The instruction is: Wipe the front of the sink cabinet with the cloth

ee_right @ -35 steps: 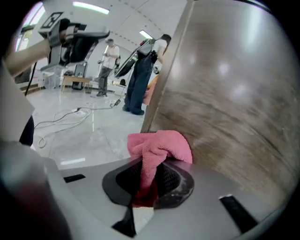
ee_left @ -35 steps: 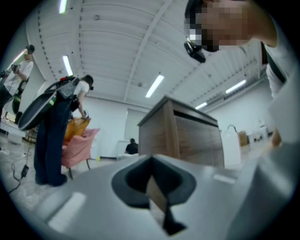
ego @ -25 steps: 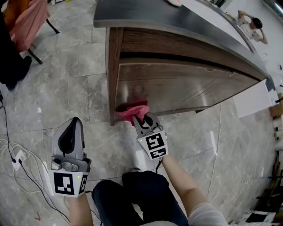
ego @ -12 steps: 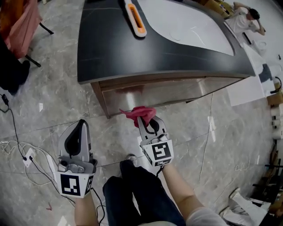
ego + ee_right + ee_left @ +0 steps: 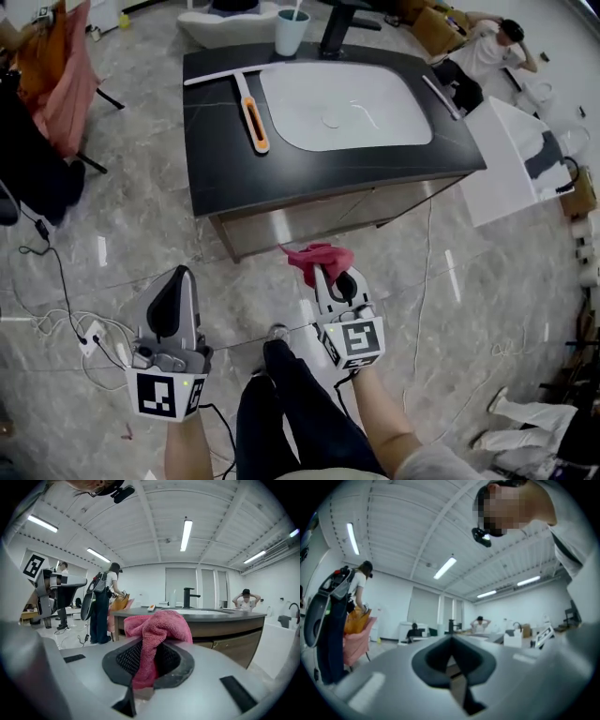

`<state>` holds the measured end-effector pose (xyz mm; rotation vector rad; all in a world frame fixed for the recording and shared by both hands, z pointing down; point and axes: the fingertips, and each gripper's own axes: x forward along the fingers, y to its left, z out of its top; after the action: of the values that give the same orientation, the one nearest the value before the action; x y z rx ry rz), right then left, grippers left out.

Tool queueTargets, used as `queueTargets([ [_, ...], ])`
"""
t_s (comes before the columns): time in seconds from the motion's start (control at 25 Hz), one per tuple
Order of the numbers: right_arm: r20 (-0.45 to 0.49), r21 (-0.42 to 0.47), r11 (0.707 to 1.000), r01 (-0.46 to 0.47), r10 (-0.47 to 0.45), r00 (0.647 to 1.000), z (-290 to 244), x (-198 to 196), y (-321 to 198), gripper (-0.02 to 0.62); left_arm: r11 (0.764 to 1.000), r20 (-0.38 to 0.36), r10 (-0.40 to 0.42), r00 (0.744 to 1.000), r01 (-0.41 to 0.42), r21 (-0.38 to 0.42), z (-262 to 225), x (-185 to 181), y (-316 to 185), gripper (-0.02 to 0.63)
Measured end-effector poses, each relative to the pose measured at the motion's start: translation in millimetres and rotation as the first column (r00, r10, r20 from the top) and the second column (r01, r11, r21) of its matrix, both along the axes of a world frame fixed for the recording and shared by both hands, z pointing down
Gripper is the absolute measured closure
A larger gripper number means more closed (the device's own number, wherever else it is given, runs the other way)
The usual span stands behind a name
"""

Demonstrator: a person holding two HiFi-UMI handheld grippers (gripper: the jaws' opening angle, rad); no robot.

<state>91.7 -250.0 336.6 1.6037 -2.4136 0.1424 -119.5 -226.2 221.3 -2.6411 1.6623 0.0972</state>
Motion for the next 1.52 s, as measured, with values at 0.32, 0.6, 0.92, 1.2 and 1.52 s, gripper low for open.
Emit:
queueTargets([
  [0.32,0.009,0.018,0.997,-0.068,0.068,0.998,-112,24,34,0.548,0.999,-0.021,0.025,0.999,-0.024,0.023,-99,9,26,0.601],
  [0.6,-0.023,0.070,0.993,-0.095,0.097,0.995,-188,41,63,0.546,0.996,-0.029,0.079,0.996,-0.078,0.040,-157,26,48,0.601],
  [0.92,-0.015,0.084,0.988,-0.132,0.134,0.991,-230,55,97,0.546,0.992,-0.027,0.108,0.994,-0.106,0.063,-195,35,67,0.601],
  [1.2,-0.004,0.132,0.977,-0.168,0.170,0.985,-264,69,118,0.546,0.988,-0.041,0.133,0.990,-0.129,0.087,-212,44,82,0.601],
  [1.52,0.019,0.177,0.961,-0.214,0.214,0.977,-289,81,138,0.546,0.985,-0.048,0.141,0.989,-0.135,0.109,-225,48,96,0.601],
])
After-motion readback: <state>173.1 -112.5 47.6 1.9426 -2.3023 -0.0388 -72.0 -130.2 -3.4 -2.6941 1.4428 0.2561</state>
